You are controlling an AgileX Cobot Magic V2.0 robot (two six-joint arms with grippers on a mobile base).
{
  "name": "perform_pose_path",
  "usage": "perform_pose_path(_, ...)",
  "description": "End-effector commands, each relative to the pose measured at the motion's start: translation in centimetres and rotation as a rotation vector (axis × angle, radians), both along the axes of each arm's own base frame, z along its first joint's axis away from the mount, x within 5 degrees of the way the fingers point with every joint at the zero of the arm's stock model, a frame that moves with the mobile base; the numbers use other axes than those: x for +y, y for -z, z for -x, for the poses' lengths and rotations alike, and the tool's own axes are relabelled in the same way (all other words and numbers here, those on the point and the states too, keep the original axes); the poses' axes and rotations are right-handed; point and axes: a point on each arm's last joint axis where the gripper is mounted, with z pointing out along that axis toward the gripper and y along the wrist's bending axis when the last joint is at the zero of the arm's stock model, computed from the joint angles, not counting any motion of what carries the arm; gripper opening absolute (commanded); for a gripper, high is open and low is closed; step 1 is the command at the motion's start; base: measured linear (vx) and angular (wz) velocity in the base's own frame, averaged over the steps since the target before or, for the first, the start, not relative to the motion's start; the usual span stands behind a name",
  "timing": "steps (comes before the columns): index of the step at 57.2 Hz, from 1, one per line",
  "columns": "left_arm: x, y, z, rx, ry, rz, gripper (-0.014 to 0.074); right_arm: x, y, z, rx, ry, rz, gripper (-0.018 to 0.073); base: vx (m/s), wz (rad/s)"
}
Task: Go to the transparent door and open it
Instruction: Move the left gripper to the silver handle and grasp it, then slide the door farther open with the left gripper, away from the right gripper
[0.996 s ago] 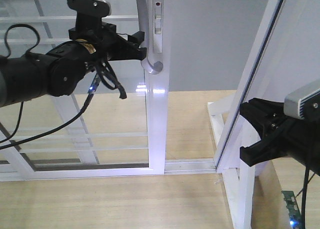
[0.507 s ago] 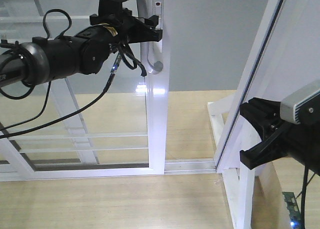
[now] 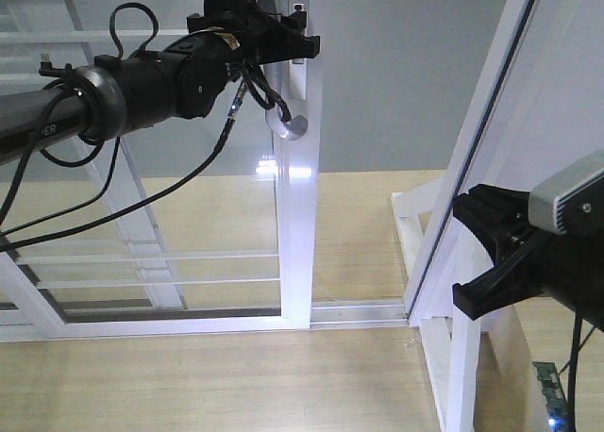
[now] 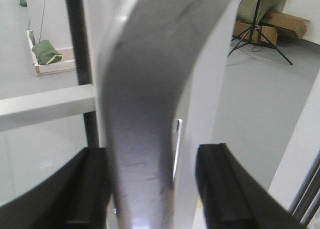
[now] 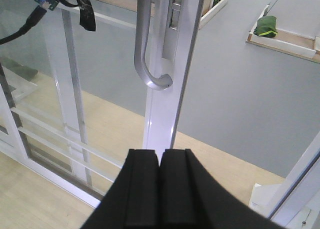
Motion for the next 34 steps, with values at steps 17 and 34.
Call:
perform_pose_path(17, 3.0, -4.4, -0.6, -0.073, -0.087, 0.116, -0.0008, 0.0, -1.8, -0.3, -0.108, 0.009, -0.039, -0.0002, 0.00, 0.00)
perform_pose_path(34, 3.3, -4.9, -0.3, -0.072, -0.070, 0.038, -0.0002, 0.0, -1.8, -0.3, -0.106, 0.009, -0.038, -0.0002, 0.00, 0.00)
